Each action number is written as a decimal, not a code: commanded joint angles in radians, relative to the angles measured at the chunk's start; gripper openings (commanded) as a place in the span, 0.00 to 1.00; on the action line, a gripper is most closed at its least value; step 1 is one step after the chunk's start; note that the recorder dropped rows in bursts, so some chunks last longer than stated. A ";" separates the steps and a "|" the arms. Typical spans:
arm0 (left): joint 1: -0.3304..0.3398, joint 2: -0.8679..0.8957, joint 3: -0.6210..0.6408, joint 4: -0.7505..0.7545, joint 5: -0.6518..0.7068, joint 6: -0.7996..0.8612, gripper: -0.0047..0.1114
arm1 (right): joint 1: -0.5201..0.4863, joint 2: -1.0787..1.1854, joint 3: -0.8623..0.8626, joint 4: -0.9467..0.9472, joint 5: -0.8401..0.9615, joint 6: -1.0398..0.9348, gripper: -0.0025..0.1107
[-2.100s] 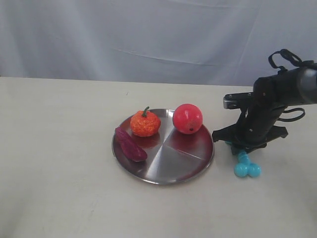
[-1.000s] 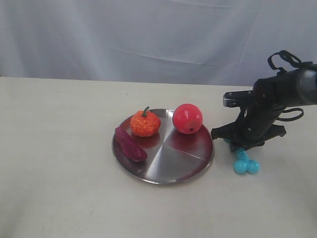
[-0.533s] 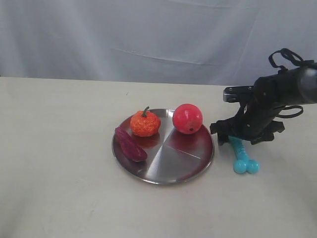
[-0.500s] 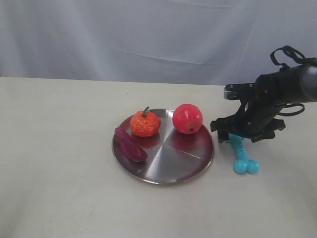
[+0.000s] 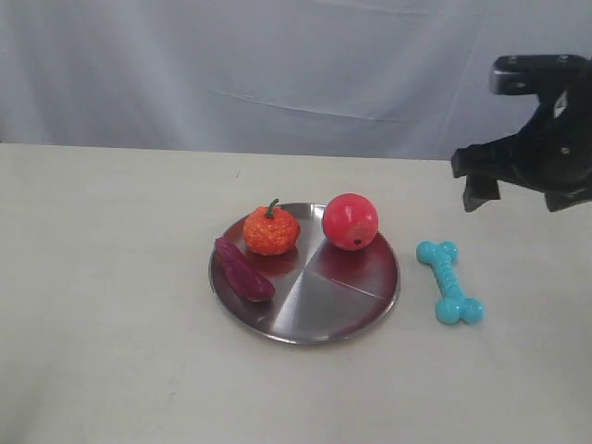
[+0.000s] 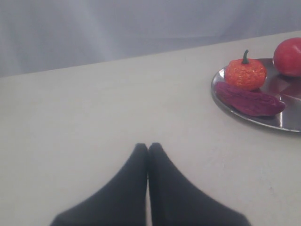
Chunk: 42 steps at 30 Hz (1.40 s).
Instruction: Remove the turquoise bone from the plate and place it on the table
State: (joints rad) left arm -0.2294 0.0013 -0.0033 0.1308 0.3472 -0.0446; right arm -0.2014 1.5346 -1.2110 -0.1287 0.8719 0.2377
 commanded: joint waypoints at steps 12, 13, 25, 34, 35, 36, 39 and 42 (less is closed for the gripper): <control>-0.002 -0.001 0.003 0.001 -0.001 0.000 0.04 | 0.198 -0.867 0.439 0.077 0.073 0.187 0.60; -0.002 -0.001 0.003 0.001 -0.001 0.000 0.04 | 0.212 -0.899 0.453 0.077 0.073 0.195 0.57; -0.002 -0.001 0.003 0.001 -0.001 0.000 0.04 | 0.268 -1.057 0.533 0.079 0.062 0.212 0.02; -0.002 -0.001 0.003 0.001 -0.001 0.000 0.04 | 0.268 -1.057 0.531 0.078 0.104 0.225 0.02; -0.002 -0.001 0.003 0.001 -0.001 0.000 0.04 | 0.268 -1.057 0.531 0.072 0.099 0.225 0.02; -0.002 -0.001 0.003 0.001 -0.001 0.000 0.04 | 0.268 -1.057 0.531 0.063 0.088 0.225 0.02; -0.002 -0.001 0.003 0.001 -0.001 0.000 0.04 | 0.268 -1.057 0.531 0.056 0.045 0.225 0.02; -0.002 -0.001 0.003 0.001 -0.001 0.000 0.04 | 0.299 -1.081 0.531 0.057 -0.042 0.219 0.02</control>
State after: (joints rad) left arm -0.2294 0.0013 -0.0033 0.1308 0.3472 -0.0446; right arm 0.0801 0.4777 -0.6810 -0.0616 0.9083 0.4635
